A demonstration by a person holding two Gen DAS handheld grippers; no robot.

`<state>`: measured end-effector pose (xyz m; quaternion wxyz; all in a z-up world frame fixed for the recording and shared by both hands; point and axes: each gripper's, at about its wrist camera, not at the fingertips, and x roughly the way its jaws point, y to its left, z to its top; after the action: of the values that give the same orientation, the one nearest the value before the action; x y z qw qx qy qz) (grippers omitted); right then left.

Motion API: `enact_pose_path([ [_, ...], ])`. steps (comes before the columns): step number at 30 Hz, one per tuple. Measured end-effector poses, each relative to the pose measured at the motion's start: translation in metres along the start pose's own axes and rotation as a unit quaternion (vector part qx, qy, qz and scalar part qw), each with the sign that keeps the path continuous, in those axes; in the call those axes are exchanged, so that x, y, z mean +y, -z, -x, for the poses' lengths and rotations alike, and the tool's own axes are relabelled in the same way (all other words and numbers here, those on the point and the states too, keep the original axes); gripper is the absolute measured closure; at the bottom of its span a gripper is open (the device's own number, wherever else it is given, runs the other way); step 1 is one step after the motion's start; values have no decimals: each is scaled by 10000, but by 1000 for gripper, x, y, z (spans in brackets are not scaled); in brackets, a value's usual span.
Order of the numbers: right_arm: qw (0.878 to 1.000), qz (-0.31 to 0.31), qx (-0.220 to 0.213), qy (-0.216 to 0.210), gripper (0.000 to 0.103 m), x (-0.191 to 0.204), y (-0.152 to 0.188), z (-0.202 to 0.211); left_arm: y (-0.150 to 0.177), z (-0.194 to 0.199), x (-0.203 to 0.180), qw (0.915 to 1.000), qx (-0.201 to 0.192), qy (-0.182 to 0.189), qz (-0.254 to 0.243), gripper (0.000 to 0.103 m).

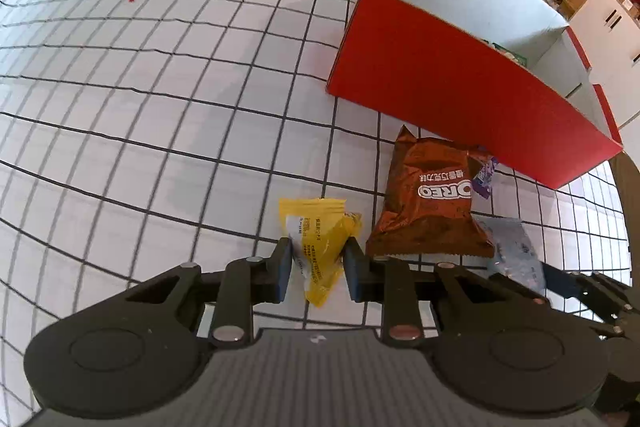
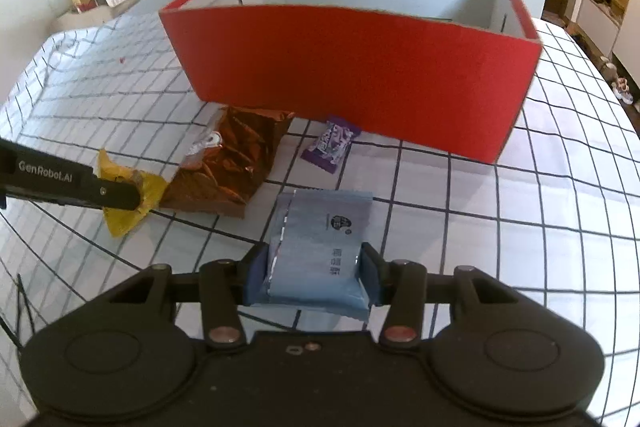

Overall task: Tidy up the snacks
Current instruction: 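Carry the blue-grey packet into the red box with the right gripper while the left carries the yellow wrapper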

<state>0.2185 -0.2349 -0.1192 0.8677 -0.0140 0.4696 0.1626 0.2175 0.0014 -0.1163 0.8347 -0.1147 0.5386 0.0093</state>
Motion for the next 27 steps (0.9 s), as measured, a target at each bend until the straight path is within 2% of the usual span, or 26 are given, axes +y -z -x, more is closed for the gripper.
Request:
enact_pose_path([
  [13,9990,42,-405,-171,56,14,-13,63,6,62,-18,9982,-340,-273,-410,76],
  [19,9977,160,-644,-127,56,13,-28,91,-6,90,-29,9975,-520,-183,-447,76],
  [27,9953,199,-945,-90,56,4,-58,116,-33,122,-58,9930,-913,-153,-739,76],
])
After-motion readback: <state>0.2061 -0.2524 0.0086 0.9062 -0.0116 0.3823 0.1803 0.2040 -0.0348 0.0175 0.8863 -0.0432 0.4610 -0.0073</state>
